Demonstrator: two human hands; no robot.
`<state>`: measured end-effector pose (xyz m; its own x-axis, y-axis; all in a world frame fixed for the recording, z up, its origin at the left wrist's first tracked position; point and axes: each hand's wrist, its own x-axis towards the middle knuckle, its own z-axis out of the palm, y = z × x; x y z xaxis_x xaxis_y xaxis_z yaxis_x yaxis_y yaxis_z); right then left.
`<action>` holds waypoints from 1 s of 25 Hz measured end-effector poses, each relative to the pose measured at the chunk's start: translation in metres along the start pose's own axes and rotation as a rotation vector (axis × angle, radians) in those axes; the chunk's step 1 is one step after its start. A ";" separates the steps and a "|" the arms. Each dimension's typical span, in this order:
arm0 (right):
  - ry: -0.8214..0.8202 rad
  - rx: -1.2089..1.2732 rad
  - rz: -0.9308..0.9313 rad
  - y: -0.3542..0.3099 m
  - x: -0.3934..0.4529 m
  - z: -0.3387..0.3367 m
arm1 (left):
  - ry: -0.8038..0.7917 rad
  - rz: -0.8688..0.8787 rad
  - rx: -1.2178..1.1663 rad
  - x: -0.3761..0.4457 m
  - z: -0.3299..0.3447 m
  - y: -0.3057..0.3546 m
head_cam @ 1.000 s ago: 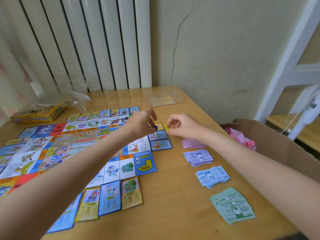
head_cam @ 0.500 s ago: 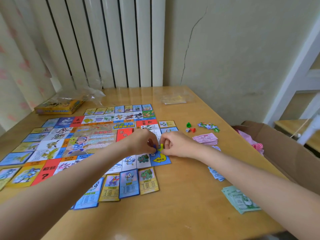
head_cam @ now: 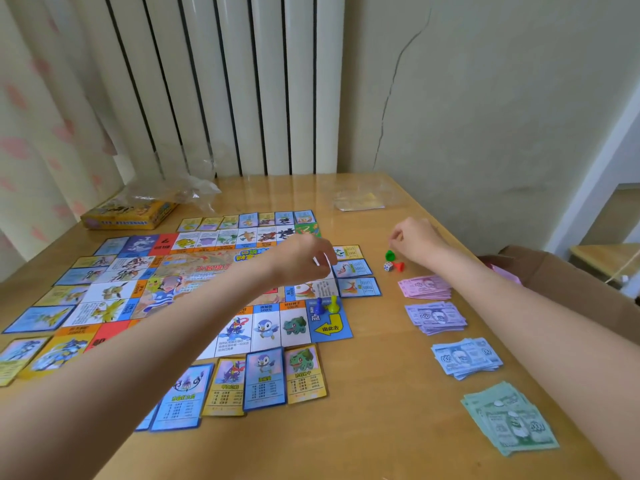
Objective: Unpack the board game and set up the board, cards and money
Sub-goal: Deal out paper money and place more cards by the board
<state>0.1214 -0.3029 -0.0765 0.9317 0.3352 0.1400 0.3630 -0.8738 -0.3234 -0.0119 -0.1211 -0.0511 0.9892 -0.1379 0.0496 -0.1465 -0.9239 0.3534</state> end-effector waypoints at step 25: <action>-0.166 -0.114 -0.007 0.005 -0.004 0.004 | 0.002 -0.344 -0.686 -0.039 -0.009 -0.003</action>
<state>0.1196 -0.3071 -0.0824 0.9219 0.3869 -0.0172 0.3747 -0.9023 -0.2131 -0.0501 -0.1100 -0.0452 0.9788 0.1188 -0.1668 0.2038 -0.4862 0.8497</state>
